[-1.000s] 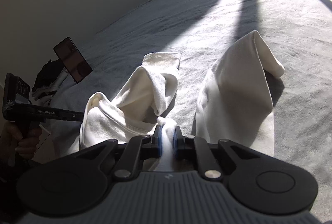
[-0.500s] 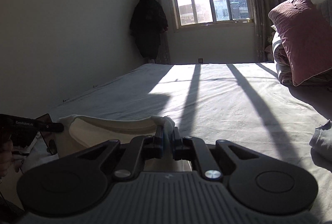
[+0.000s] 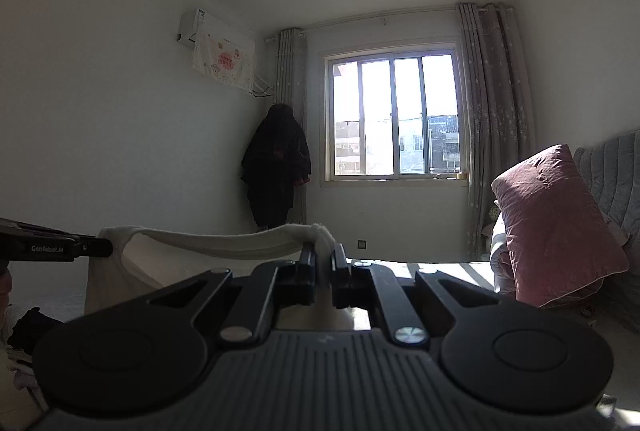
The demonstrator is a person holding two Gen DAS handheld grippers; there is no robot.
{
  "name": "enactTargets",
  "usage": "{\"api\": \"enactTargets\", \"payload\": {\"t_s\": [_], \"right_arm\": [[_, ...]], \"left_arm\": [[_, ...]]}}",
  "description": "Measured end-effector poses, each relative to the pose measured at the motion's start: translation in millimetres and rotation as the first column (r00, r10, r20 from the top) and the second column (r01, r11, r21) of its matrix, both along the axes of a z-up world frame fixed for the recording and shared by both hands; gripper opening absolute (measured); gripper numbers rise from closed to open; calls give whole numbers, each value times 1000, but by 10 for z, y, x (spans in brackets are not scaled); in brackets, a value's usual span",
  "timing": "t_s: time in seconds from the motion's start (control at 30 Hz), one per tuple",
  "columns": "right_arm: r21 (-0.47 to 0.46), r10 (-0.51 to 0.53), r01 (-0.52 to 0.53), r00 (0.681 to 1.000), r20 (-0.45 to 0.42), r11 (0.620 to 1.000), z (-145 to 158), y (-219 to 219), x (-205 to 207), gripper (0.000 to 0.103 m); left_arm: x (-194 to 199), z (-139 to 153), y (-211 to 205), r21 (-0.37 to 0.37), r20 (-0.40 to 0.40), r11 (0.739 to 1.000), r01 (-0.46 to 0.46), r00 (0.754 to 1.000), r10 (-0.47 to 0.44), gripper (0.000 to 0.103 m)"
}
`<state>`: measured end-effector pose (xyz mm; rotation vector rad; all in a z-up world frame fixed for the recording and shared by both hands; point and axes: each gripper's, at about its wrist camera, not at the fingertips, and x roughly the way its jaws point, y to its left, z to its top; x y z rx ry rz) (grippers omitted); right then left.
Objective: Fold clothes
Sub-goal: 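Lift the sweatshirt high with both grippers to shake it out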
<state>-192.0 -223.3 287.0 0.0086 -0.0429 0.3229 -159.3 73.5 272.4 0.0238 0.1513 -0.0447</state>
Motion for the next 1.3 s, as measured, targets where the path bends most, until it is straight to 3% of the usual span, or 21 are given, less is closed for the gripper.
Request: {"api": "enactTargets", "payload": {"t_s": [0.4, 0.6, 0.9, 1.3], "right_arm": [[-53, -21, 28, 991, 132, 998, 351, -114, -491, 8], [-77, -37, 45, 994, 102, 996, 330, -74, -471, 8], [-136, -62, 59, 998, -22, 989, -61, 111, 118, 8], [-192, -145, 112, 975, -170, 975, -699, 336, 1503, 8]], "left_arm": [[-642, 468, -175, 70, 156, 997, -12, 988, 1, 7], [-643, 406, -203, 95, 125, 995, -7, 992, -5, 7], [120, -118, -98, 72, -43, 997, -19, 999, 22, 7], [1681, -787, -198, 147, -198, 985, -86, 974, 114, 7]]}}
